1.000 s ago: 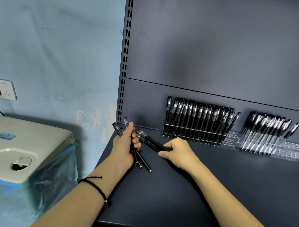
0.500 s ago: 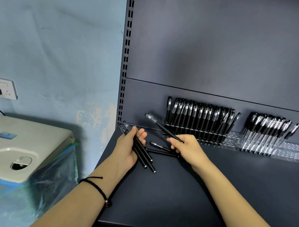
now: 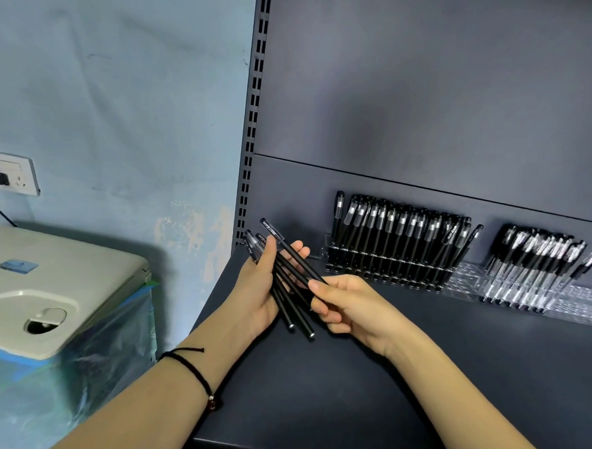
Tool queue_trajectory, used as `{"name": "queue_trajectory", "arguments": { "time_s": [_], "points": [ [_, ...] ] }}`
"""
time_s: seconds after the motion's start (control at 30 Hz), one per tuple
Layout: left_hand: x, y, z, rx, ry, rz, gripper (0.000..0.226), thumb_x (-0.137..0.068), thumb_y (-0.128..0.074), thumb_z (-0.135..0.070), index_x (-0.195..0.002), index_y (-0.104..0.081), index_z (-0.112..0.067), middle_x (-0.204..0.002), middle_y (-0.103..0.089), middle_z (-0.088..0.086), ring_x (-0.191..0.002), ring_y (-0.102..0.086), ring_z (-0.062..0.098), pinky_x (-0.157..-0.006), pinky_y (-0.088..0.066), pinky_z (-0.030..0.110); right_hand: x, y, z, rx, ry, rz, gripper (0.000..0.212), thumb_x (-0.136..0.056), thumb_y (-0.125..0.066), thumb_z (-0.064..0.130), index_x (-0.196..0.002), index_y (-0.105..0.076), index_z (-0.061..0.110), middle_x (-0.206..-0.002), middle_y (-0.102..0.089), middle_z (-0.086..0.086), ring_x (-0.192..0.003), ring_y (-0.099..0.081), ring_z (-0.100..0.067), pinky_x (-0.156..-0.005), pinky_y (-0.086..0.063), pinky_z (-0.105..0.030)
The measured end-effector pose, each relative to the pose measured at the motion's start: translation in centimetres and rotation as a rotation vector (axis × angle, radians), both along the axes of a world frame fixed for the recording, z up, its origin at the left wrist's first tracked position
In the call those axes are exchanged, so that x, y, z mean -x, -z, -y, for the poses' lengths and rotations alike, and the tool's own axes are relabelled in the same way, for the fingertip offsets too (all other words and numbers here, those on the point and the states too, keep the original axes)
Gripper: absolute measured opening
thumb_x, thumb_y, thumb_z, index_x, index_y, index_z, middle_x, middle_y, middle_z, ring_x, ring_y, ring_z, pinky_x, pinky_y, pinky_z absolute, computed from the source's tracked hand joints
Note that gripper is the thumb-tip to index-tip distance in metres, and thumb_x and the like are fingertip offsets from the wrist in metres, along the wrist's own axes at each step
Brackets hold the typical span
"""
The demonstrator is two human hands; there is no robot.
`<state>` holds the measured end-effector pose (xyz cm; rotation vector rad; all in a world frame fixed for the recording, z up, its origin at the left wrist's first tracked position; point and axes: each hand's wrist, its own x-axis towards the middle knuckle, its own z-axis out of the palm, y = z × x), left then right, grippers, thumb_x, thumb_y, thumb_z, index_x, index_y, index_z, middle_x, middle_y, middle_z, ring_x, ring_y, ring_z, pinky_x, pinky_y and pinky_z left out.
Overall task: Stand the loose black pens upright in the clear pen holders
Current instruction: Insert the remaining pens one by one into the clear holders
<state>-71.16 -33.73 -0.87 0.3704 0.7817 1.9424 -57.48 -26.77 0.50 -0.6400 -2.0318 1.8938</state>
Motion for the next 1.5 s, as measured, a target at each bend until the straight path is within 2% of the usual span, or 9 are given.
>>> {"name": "queue_trajectory", "arguments": {
  "time_s": [0.17,0.27,0.4,0.63,0.8,0.9,1.03,1.27,1.5],
  "points": [
    [0.2,0.0,-0.1,0.007,-0.037,-0.015,0.033,-0.094,-0.055,-0.036,-0.097,-0.065,-0.005,-0.085,-0.074,0.007,-0.074,-0.071,0.014,-0.064,-0.057,0.028,-0.1,0.0,0.3,-0.129,-0.06,0.094,0.031,-0.099,-0.053,0.03,-0.072,-0.065,0.018,-0.063,-0.058,-0.002,-0.047,-0.033,-0.006,-0.042,-0.021,-0.018],
    [0.4,-0.4,0.0,-0.029,-0.056,0.046,0.03,-0.093,-0.057,-0.035,-0.078,-0.056,-0.009,-0.062,-0.055,0.001,-0.057,-0.056,0.012,-0.055,-0.054,0.024,-0.5,-0.5,0.3,-0.366,0.022,0.221,0.043,-0.093,-0.054,0.047,-0.079,-0.07,0.011,-0.067,-0.066,0.001,-0.049,-0.041,-0.006,-0.045,-0.03,-0.016],
    [1.6,-0.2,0.3,-0.017,-0.139,0.076,0.026,-0.094,-0.057,-0.036,-0.083,-0.052,-0.013,-0.061,-0.047,-0.005,-0.039,-0.038,0.003,-0.037,-0.037,0.015,-1.1,0.5,-1.9,-0.906,0.339,0.406,0.038,-0.08,-0.063,0.062,-0.097,-0.072,0.029,-0.092,-0.065,0.01,-0.086,-0.06,-0.006,-0.079,-0.051,-0.031],
    [2.2,0.2,0.5,0.047,-0.159,0.02,0.028,-0.09,-0.061,-0.044,-0.083,-0.054,-0.017,-0.059,-0.041,-0.008,-0.037,-0.031,0.002,-0.033,-0.027,0.014,-0.6,1.5,-2.5,-0.966,0.355,0.514,0.039,-0.08,-0.072,0.049,-0.111,-0.07,0.025,-0.098,-0.06,0.008,-0.097,-0.055,-0.012,-0.091,-0.047,-0.034],
    [2.0,0.2,0.4,0.046,-0.146,0.02,0.028,-0.09,-0.062,-0.042,-0.083,-0.054,-0.016,-0.06,-0.041,-0.007,-0.037,-0.032,0.002,-0.033,-0.028,0.015,0.4,1.7,-1.9,-0.81,0.269,0.333,0.048,-0.086,-0.069,0.009,-0.132,-0.058,0.018,-0.102,-0.064,0.009,-0.093,-0.055,-0.005,-0.077,-0.039,-0.001],
    [1.9,0.2,0.4,0.052,-0.15,-0.008,0.026,-0.088,-0.066,-0.036,-0.079,-0.052,-0.016,-0.062,-0.045,-0.006,-0.04,-0.034,0.003,-0.035,-0.03,0.014,0.7,1.9,-1.8,-0.835,0.247,0.329,0.051,-0.089,-0.065,0.006,-0.137,-0.052,0.018,-0.11,-0.062,0.009,-0.101,-0.055,-0.005,-0.079,-0.036,0.0],
    [1.7,0.2,0.5,0.042,-0.093,-0.034,0.017,-0.089,-0.067,-0.023,-0.08,-0.056,-0.013,-0.067,-0.055,-0.003,-0.046,-0.044,0.004,-0.038,-0.036,0.015,0.5,1.6,-2.3,-0.824,0.262,0.369,0.047,-0.088,-0.067,0.009,-0.134,-0.056,0.016,-0.101,-0.06,0.006,-0.084,-0.052,-0.004,-0.068,-0.037,0.001],
    [1.3,0.2,0.1,0.02,-0.059,-0.003,0.011,-0.094,-0.06,-0.024,-0.096,-0.06,-0.013,-0.069,-0.068,-0.001,-0.049,-0.057,0.008,-0.045,-0.048,0.02,-0.2,0.9,-2.5,-0.717,0.274,0.418,0.017,-0.087,-0.069,0.01,-0.1,-0.075,0.019,-0.086,-0.07,0.004,-0.074,-0.058,-0.004,-0.063,-0.044,-0.012],
    [1.3,0.8,-0.4,0.107,-0.102,-0.135,0.022,-0.091,-0.065,-0.027,-0.079,-0.052,-0.014,-0.065,-0.049,-0.002,-0.048,-0.047,0.007,-0.047,-0.046,0.02,0.4,0.5,-1.7,0.149,0.36,-0.152,0.022,-0.086,-0.063,-0.006,-0.102,-0.072,0.006,-0.104,-0.072,-0.016,-0.093,-0.069,-0.024,-0.079,-0.058,-0.029]
  ]
}}
